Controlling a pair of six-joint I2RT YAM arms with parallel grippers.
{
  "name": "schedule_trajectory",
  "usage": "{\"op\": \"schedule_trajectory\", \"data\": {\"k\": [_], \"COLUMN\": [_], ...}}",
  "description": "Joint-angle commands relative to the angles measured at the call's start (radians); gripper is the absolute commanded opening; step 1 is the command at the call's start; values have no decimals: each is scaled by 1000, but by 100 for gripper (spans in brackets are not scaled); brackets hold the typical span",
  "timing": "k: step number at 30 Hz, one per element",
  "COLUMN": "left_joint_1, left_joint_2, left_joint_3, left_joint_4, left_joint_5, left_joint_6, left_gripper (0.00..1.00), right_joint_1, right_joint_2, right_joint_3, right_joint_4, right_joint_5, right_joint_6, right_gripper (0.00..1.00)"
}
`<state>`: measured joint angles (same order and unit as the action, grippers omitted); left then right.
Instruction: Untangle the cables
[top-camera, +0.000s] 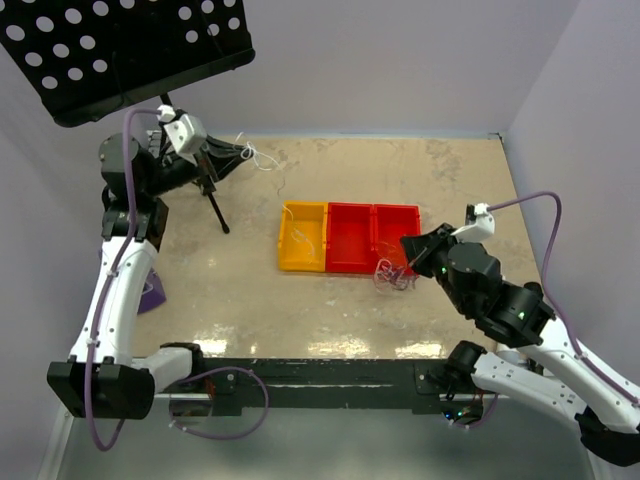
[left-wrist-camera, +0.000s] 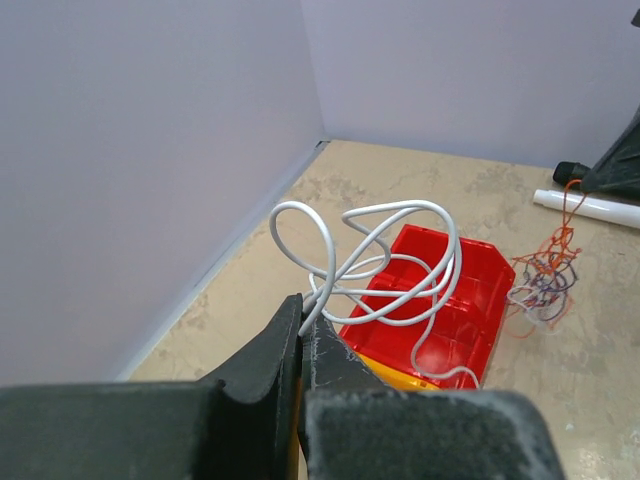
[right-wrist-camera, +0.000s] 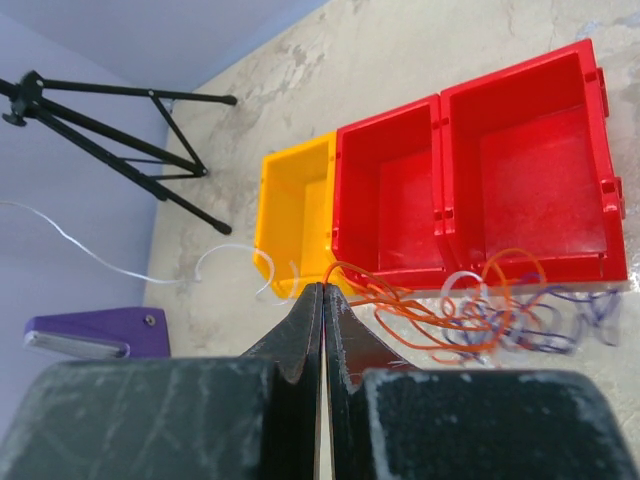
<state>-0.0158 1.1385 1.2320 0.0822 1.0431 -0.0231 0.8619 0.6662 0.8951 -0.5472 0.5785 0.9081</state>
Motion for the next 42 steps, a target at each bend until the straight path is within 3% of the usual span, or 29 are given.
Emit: {"op": "schedule_trajectory", "data": {"k": [1, 10, 20, 28, 42], "left_joint_1": [-42, -110, -116, -116, -116], "left_joint_2": [44, 125, 139, 168, 191], "left_joint_3": [-6, 14, 107, 250, 302], "left_joint_4": [4, 45, -9, 21, 33], "left_joint_5": [-89, -144, -127, -199, -196], "left_joint_6": [107, 98, 124, 101, 80], "left_gripper": [0, 0, 0, 0, 0], "right_joint_1": [-1, -1, -1, 0, -1], "right_joint_2": [-20, -59, -48, -40, -56], "right_joint_3": [-27, -73, -101, -111, -150], "right_joint_4": [41, 82, 125, 148, 165], "right_joint_5": [-46, -143, -198, -230, -256], "right_joint_6": [-14, -35, -60, -80, -75], "right_gripper": [0, 0, 0, 0, 0]}}
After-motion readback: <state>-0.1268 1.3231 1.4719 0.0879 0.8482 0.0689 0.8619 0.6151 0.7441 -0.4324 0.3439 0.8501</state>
